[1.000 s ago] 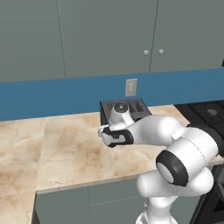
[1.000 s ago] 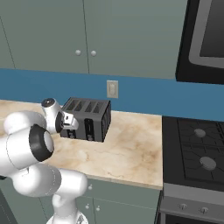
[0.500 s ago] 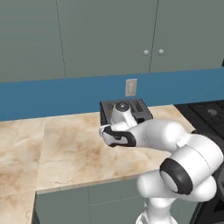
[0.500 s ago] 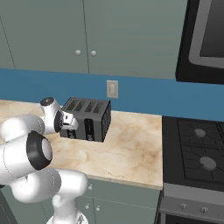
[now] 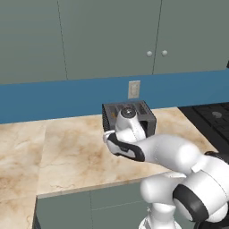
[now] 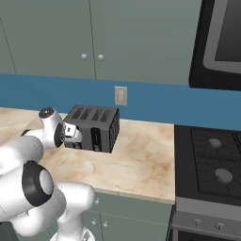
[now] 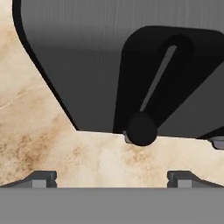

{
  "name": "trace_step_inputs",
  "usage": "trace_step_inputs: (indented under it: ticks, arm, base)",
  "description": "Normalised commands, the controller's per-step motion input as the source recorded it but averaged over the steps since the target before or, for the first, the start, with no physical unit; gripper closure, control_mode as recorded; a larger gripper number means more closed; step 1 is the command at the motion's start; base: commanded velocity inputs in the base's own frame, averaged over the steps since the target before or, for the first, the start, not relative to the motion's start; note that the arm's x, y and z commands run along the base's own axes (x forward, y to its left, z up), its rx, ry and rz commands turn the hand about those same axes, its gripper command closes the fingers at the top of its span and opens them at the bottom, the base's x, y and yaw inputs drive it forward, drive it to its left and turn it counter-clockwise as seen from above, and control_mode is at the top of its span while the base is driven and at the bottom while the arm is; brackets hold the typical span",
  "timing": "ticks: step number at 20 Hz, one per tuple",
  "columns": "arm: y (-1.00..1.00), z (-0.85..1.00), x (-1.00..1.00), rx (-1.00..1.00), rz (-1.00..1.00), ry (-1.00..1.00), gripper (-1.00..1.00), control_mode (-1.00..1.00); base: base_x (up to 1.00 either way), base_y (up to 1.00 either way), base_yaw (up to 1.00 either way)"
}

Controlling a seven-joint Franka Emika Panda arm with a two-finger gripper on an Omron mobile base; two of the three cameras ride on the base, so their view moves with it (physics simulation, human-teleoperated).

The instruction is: Start the toaster. Once the lever pops up, take the bread to the plate on the dining counter.

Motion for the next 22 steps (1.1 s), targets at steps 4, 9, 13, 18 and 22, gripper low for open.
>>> trace_step_inputs:
  ticks: [4, 9, 13, 18, 22]
  arm:
    - [0.00, 0.25, -0.12, 0.00, 0.00, -0.04, -1.00, -1.00]
    - [0.00, 0.43, -0.07, 0.00, 0.00, -0.01, -1.00, -1.00]
    - [0.00, 0.46, -0.10, 0.00, -0.01, 0.00, -1.00, -1.00]
    - [0.00, 0.36, -0.12, 0.00, -0.06, 0.00, -1.00, -1.00]
    - [-0.02, 0.18, -0.10, 0.00, -0.03, -0.03, -1.00, -1.00]
  base:
    - [0.00, 0.00, 0.00]
    - [0.00, 0.00, 0.00]
    - [0.00, 0.00, 0.00]
    - [0.00, 0.00, 0.00]
    - [0.00, 0.00, 0.00]
